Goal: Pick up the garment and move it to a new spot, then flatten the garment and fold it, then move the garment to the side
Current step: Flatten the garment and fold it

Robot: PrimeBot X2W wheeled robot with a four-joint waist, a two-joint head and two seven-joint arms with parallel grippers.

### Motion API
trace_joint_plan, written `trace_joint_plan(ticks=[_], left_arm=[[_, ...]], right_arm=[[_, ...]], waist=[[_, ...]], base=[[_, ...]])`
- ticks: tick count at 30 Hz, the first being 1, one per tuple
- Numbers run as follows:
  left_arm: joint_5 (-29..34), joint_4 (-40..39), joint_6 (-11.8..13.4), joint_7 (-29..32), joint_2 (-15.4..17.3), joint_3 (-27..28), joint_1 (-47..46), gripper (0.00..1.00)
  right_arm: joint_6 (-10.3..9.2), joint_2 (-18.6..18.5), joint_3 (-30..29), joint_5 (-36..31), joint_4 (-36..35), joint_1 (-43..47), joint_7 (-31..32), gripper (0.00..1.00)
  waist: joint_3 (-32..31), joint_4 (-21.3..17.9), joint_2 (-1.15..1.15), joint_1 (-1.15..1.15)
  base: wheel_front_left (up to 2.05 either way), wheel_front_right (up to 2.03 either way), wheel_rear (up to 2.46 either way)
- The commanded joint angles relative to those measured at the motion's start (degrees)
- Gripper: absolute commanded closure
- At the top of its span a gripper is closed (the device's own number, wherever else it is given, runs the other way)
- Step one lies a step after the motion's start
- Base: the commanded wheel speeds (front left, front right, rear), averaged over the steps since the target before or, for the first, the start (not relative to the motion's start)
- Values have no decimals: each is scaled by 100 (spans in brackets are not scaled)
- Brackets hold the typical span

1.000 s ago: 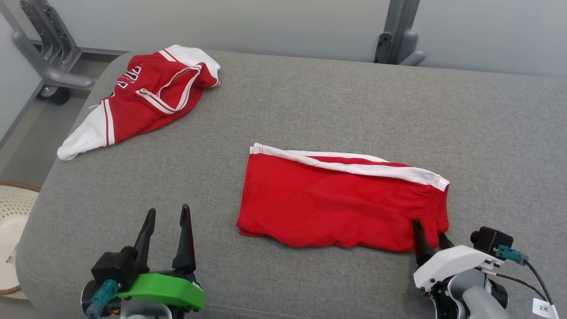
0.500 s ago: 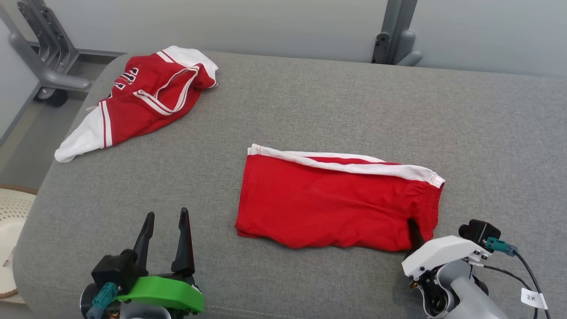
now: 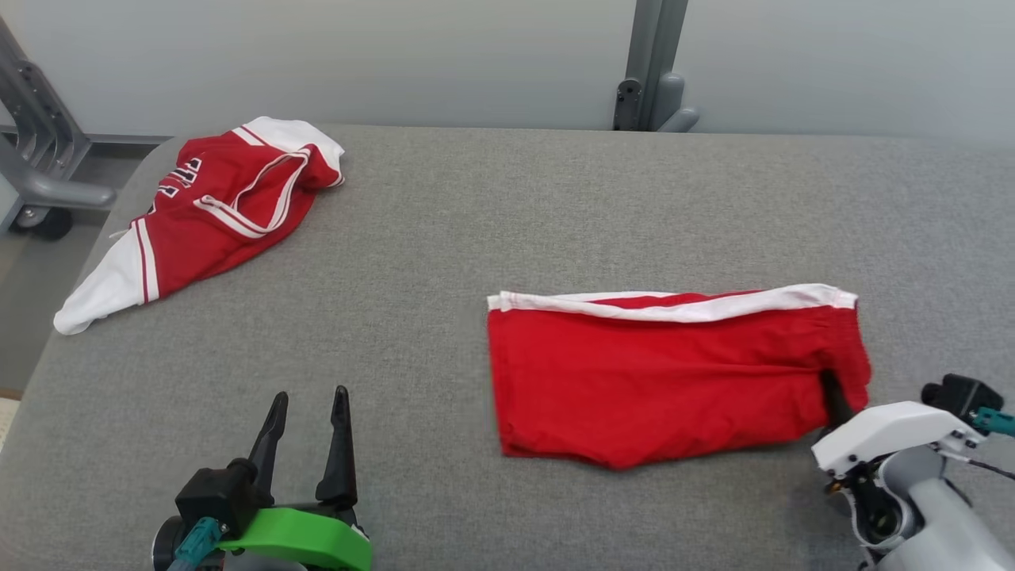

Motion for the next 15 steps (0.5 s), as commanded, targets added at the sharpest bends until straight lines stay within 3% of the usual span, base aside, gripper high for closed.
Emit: trace_joint_plan(ticks=[1, 7, 15], left_arm=[[54, -27, -20, -15, -6, 7, 67, 0], [65, -17, -46, -14, -13, -17, 29, 0], [69, 20, -51, -15, -2, -20, -64, 0]], right_arm=[[-4, -149, -92, -3, -70, 86, 52, 100], [-3, -391, -474, -157, -318, 194, 372, 100], [-2, 52, -627, -309, -1188, 307, 637, 100]], waist=[[-36, -85, 58, 0], [-17, -140, 58, 0], [-18, -17, 58, 0]], base=[[0, 0, 0], [0, 0, 0], [0, 0, 0]])
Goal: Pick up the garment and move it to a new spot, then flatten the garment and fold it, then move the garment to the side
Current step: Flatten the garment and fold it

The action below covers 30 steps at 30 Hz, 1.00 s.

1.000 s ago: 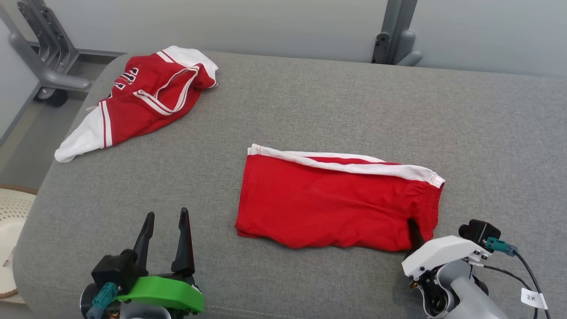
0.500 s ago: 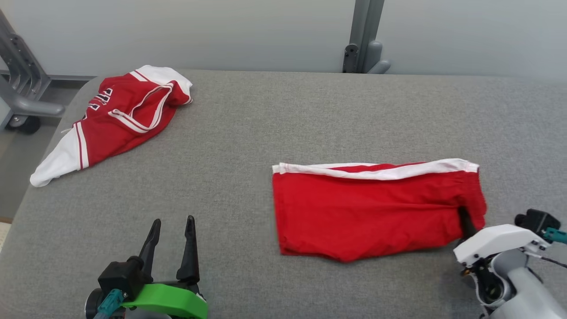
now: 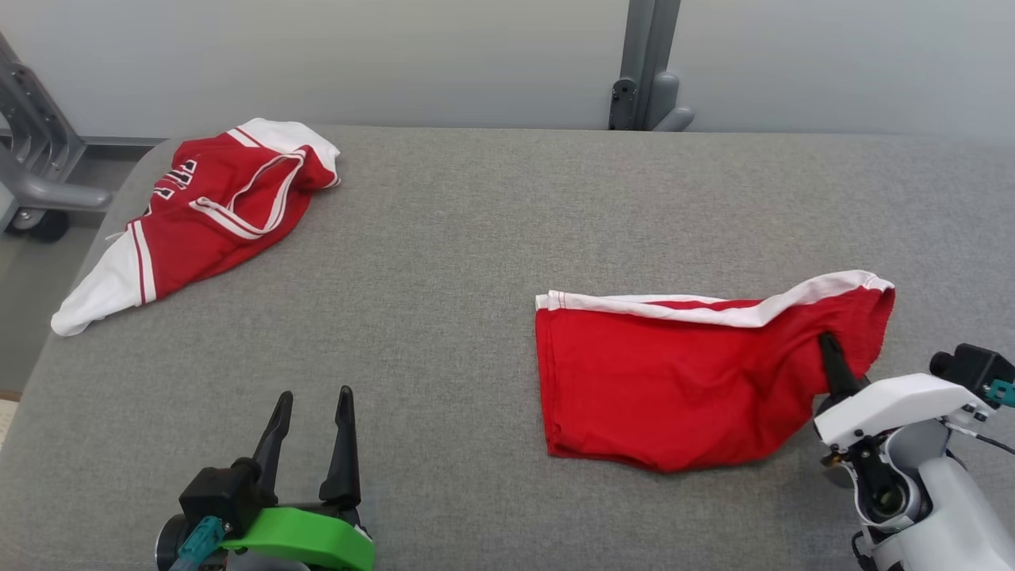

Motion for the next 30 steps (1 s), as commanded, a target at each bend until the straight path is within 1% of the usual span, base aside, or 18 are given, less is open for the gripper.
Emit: trace_joint_plan(ticks=[1, 7, 11, 13, 15, 19, 24, 29, 30], left_arm=[[58, -13, -15, -15, 18, 20, -58, 0], [60, -65, -20, -14, 53, 17, -68, 0], [33, -88, -20, -14, 58, 4, -77, 0], [2, -95, -16, -14, 53, 0, -93, 0], [-20, -96, -15, -14, 50, -1, -96, 0], [-40, -78, -3, -15, 49, -13, -96, 0], [-68, -43, 4, -14, 35, -43, -102, 0], [-99, -41, 13, -14, 19, -58, -104, 0], [-97, -44, 17, -14, 16, -55, -98, 0]], right_arm=[[0, 97, 25, -78, -172, 88, 43, 100], [1, 470, 202, -382, -852, 221, 335, 100], [1, 616, 351, -760, -937, 208, 464, 100], [1, 667, 443, -991, -864, 152, 500, 100], [1, 685, 492, -1067, -815, 121, 520, 100], [1, 712, 782, -1524, -542, 24, 558, 100], [1, 716, 1197, -1491, -41, -70, 675, 100], [1, 718, 1402, -1702, 493, -293, 525, 100], [0, 720, 1455, -1702, 568, -342, 489, 94]], waist=[[-24, 74, 57, 0], [-87, 294, 57, 0], [-102, 450, 57, 0], [-105, 529, 57, 0], [-108, 566, 57, 0], [-123, 685, 57, 0], [-166, 802, 57, 0], [-160, 856, 57, 0], [-153, 859, 57, 0]], base=[[0, 0, 0], [0, 0, 0], [0, 0, 0], [0, 0, 0], [0, 0, 0], [0, 0, 0], [0, 0, 0], [0, 0, 0], [0, 0, 0]])
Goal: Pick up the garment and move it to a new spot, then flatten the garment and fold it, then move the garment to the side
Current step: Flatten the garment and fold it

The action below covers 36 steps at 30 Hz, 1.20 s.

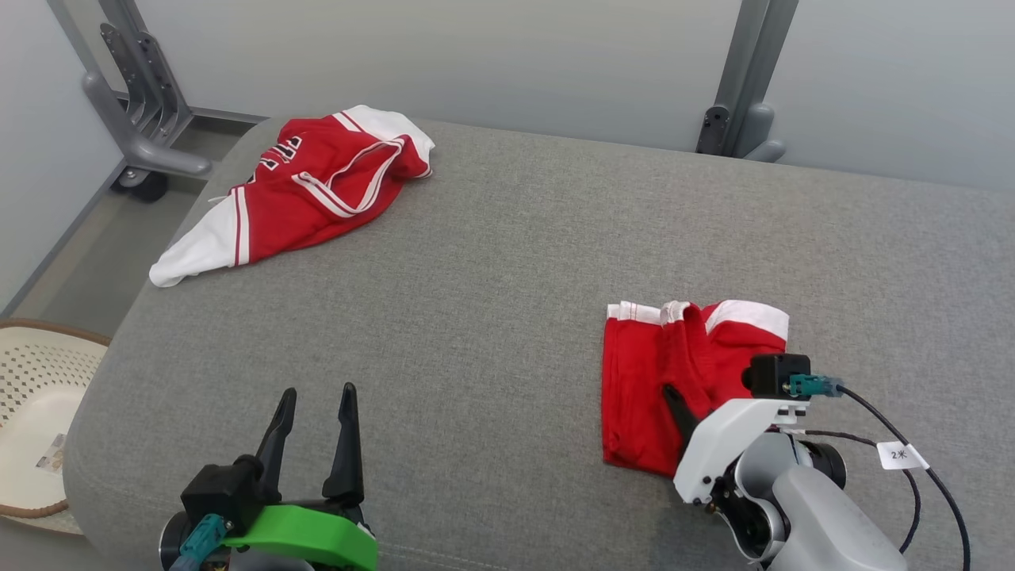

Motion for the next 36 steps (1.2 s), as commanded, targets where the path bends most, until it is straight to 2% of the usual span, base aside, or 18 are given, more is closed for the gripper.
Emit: trace_joint_plan(ticks=[1, 2, 3, 4, 9, 13, 18, 27, 36], left_arm=[[-20, -6, 21, -14, -12, 11, -62, 0], [-24, -4, 24, -14, -14, 8, -57, 0], [-29, 0, 22, -14, -17, 7, -55, 0], [-33, 5, 24, -14, -20, -2, -55, 0], [-44, 33, -6, -14, -33, -51, -99, 0], [-49, 55, -3, -14, -41, -56, -144, 0], [-42, 32, 18, -14, -45, 2, -146, 0], [34, -78, 39, -14, -49, 93, -60, 0], [147, -258, 78, -14, -30, 195, 42, 0]], right_arm=[[2, -15, 79, 14, 95, -117, -94, 73], [1, -15, 129, 18, 142, -168, -147, 44], [2, -14, 195, -25, 186, -217, -210, 2], [1, -15, 268, -181, 242, -272, -293, 0], [1, -13, 680, -556, 343, -419, -603, 0], [1, -15, 1158, -347, 284, -450, -694, 0], [1, -17, 1362, -398, 231, -564, -958, 0], [1, -17, 798, -952, 219, -809, -1438, 0], [1, -18, -368, -1682, -184, -601, -1596, 0]], waist=[[12, 3, 58, 0], [19, 2, 58, 0], [24, 0, 58, 0], [30, -4, 58, 0], [60, -15, 58, 0], [76, -19, 58, 0], [87, -49, 58, 0], [61, -274, 58, 0], [51, -754, 58, 0]], base=[[0, 0, 0], [0, 0, 0], [0, 0, 0], [0, 0, 0], [0, 0, 0], [0, 0, 0], [0, 0, 0], [0, 0, 0], [0, 0, 0]])
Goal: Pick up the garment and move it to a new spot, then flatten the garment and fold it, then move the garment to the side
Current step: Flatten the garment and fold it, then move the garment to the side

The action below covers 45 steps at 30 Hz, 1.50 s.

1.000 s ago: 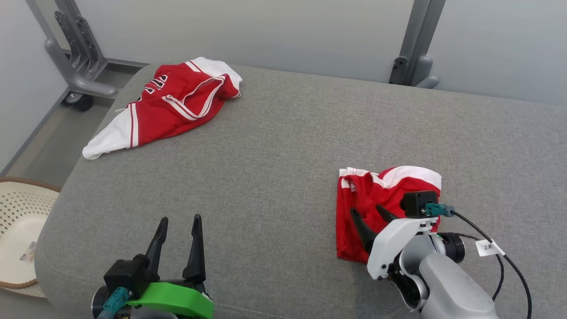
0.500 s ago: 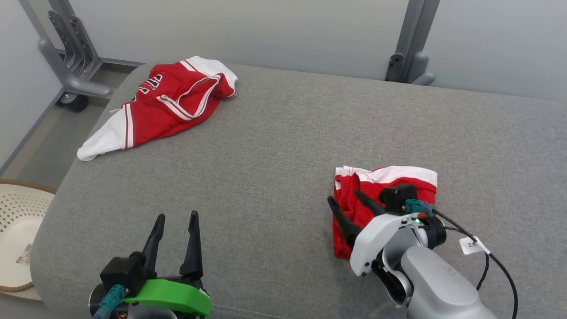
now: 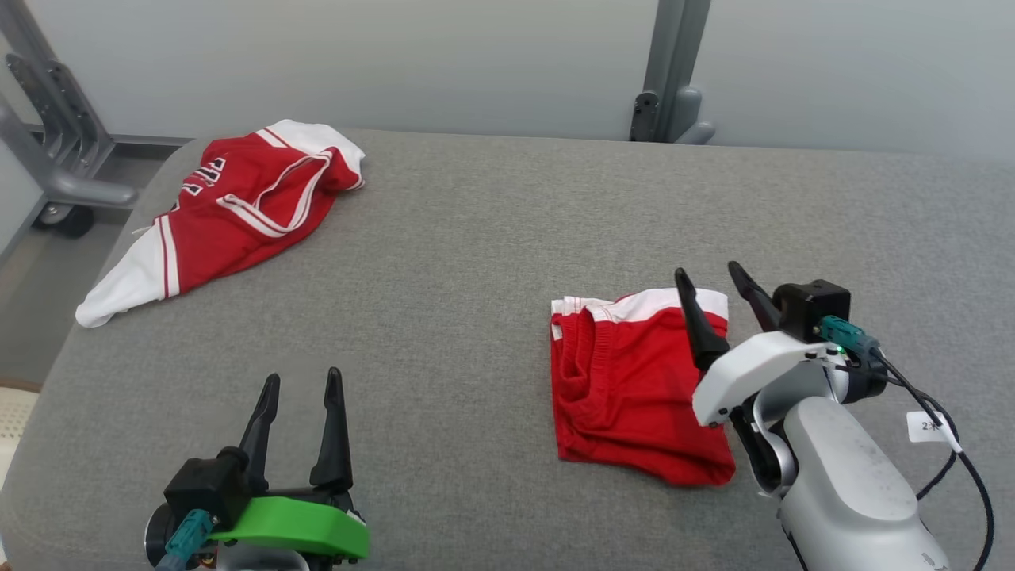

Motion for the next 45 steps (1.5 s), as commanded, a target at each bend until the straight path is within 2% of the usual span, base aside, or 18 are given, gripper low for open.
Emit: trace_joint_plan(ticks=[1, 11, 21, 38, 45], left_arm=[[71, -32, 17, -14, 25, 25, 57, 0], [214, -160, 50, -14, 38, 78, 52, 0], [478, 30, 79, -13, 136, 83, 229, 0], [484, 315, 29, -14, 98, 75, 186, 0], [496, 320, 23, -14, 67, 34, 130, 0]], right_arm=[[0, -17, -107, -88, -78, 135, -20, 0], [0, -13, -946, -774, -1087, 943, -202, 0], [0, -14, -1211, -511, -2025, 1945, -325, 0], [0, -14, -1201, -414, -2164, 2215, -160, 0], [0, -15, -1112, -346, -1896, 1798, 507, 0]], waist=[[0, -194, 58, 0], [-1, -600, 58, 0], [-102, -750, 58, 0], [-237, -695, 58, 0], [-202, -444, 58, 0]], base=[[0, 0, 0], [0, 0, 0], [0, 0, 0], [0, 0, 0], [0, 0, 0]])
